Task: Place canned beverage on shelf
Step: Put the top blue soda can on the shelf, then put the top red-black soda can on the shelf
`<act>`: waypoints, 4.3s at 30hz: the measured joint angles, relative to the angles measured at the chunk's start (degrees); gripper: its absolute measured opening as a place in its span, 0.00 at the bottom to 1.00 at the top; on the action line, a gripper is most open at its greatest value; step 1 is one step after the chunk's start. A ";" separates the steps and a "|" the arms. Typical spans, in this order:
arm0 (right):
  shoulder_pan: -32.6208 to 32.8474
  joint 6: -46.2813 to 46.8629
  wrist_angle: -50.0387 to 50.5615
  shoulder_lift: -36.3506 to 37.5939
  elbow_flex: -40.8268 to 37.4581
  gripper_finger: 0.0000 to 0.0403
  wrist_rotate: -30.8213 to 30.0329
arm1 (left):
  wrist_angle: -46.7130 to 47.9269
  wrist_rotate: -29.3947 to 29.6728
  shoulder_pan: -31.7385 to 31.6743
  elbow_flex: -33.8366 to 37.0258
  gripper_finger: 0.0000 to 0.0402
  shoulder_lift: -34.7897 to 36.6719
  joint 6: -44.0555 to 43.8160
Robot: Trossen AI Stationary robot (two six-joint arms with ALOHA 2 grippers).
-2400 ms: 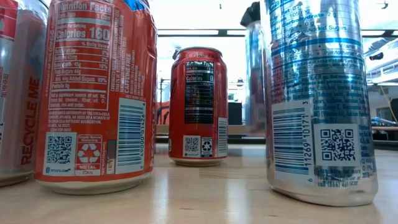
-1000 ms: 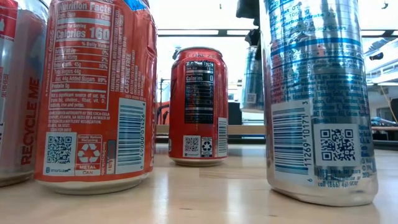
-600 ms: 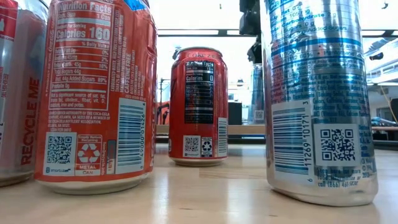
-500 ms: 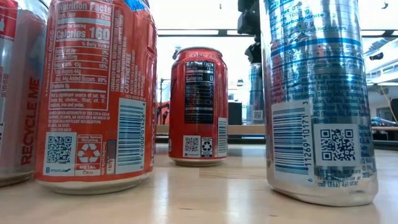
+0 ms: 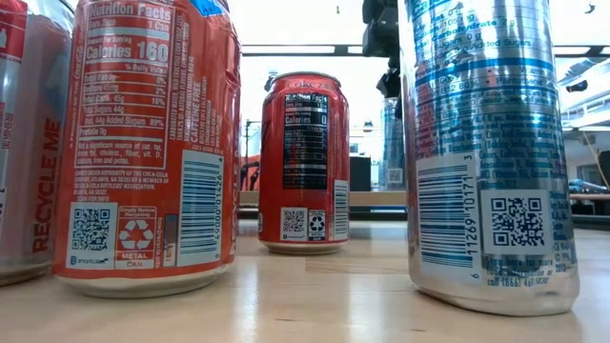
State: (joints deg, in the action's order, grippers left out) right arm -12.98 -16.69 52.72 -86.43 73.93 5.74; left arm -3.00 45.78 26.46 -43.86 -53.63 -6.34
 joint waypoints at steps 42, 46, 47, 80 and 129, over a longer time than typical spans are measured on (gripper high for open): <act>11.52 9.15 -0.41 -0.15 9.68 0.88 -6.99 | -0.10 1.73 0.00 0.00 0.61 0.00 0.96; 17.40 12.48 -1.74 -0.26 9.68 0.88 -11.42 | -0.10 1.73 0.00 0.00 0.61 0.00 0.98; 18.90 13.19 -2.16 -0.50 9.68 0.88 -12.24 | -0.10 1.75 0.00 0.00 0.61 0.00 0.98; 31.66 14.69 -23.93 -14.75 9.60 0.88 -8.72 | -0.53 1.76 0.01 0.00 0.61 -0.02 0.74; 35.00 13.57 -35.16 -14.73 2.71 0.90 -14.48 | -1.93 0.90 -5.03 -0.02 0.61 -3.34 -0.55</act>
State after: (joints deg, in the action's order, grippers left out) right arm 22.02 -3.12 17.57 -101.16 76.64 -8.74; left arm -4.93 46.68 21.43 -43.88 -56.97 -6.90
